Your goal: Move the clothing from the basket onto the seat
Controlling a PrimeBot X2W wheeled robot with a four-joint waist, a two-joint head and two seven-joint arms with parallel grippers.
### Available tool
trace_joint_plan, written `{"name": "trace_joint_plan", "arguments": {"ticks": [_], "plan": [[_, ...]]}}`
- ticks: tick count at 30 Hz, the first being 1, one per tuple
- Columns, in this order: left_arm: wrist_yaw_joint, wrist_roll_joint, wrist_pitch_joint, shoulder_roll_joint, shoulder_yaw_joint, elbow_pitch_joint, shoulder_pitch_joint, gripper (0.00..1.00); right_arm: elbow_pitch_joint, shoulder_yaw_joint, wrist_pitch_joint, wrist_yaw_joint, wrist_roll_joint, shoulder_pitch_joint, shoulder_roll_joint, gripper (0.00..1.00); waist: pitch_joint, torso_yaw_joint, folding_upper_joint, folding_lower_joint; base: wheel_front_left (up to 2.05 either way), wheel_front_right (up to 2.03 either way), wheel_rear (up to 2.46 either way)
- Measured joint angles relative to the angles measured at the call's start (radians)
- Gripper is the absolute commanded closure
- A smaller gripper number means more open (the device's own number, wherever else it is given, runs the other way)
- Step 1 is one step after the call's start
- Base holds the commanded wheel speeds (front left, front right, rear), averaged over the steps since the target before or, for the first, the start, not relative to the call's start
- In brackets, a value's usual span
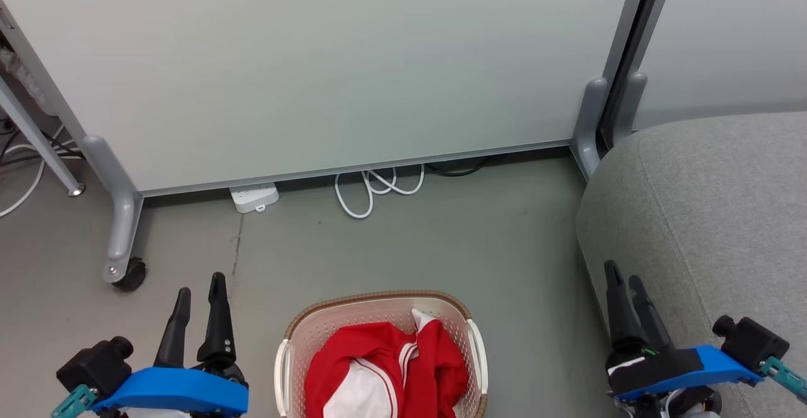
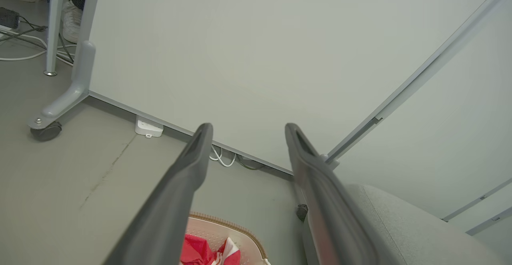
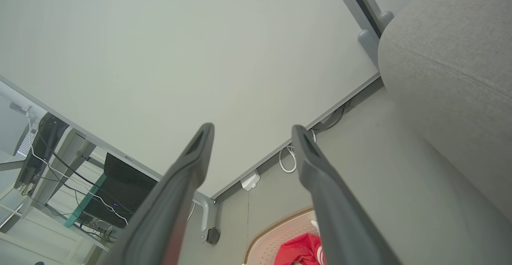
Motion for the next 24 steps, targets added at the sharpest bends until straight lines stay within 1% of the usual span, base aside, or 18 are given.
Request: {"name": "trace_joint_plan", "arguments": {"ticks": [9,24], "plan": [[0.015,0.116,-0.026,0.007,-0.029,0.007,-0.014,0.00,0.006,0.017,-0.025,0.000,-0.101,-0.003,0.000,0.00,-0.001,0.004,0.0000,0.0001,0.00,0.00,0.00],[0.038,0.270,-0.064,0.015,-0.064,0.018,-0.021,0.00,0.012,0.036,-0.062,0.000,-0.258,-0.006,-0.001,0.00,0.001,0.010,0.0000,0.0000,0.00,0.00,0.00]]}}
